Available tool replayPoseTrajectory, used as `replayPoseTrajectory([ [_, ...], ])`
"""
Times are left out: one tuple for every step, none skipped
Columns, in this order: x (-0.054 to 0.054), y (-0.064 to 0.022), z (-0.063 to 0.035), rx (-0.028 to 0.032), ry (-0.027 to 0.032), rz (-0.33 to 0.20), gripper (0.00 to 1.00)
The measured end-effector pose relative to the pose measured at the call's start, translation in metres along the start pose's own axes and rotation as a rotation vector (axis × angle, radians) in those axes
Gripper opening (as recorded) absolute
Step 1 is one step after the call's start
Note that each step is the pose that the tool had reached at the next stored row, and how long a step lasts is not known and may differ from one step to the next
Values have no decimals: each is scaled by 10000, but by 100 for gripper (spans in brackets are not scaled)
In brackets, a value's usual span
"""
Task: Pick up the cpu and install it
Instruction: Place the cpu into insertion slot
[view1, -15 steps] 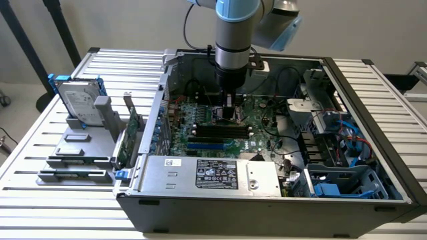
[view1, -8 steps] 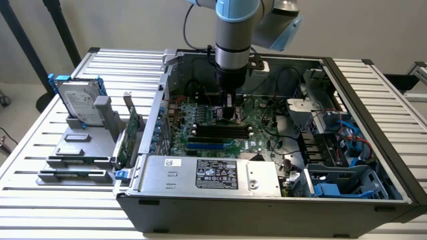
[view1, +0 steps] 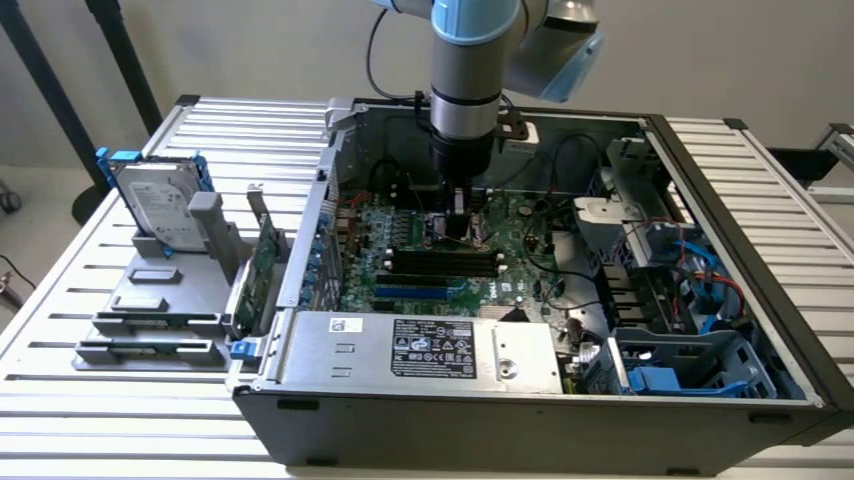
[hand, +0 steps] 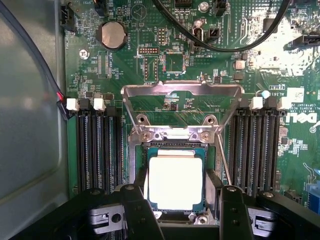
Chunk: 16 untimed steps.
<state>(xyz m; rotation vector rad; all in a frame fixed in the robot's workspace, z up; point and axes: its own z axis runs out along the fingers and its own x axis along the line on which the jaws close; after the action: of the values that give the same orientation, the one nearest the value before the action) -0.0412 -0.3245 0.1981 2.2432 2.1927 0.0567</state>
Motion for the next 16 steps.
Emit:
replayPoseTrajectory([
  [0,0,0,0,0,-7,56],
  [0,0,1,0,1,-12,56],
  [0,0,1,1,0,-16,56],
  [0,0,1,0,1,-19,62],
  [0,0,1,0,1,-22,62],
  [0,0,1,1,1,-23,62],
  [0,0,-1,0,1,-24,62],
  [1,0,-8,-1,4,-24,62],
  [1,1,-25,-1,3,-24,62],
  [1,1,-49,1,1,-24,62],
  [2,2,-75,0,2,-25,62],
  [2,2,-104,1,2,-26,62],
  [3,2,-131,1,0,-26,62],
  [4,-1,-154,0,2,-25,62],
  [4,-5,-173,0,2,-24,62],
  [4,-13,-190,0,1,-24,62],
])
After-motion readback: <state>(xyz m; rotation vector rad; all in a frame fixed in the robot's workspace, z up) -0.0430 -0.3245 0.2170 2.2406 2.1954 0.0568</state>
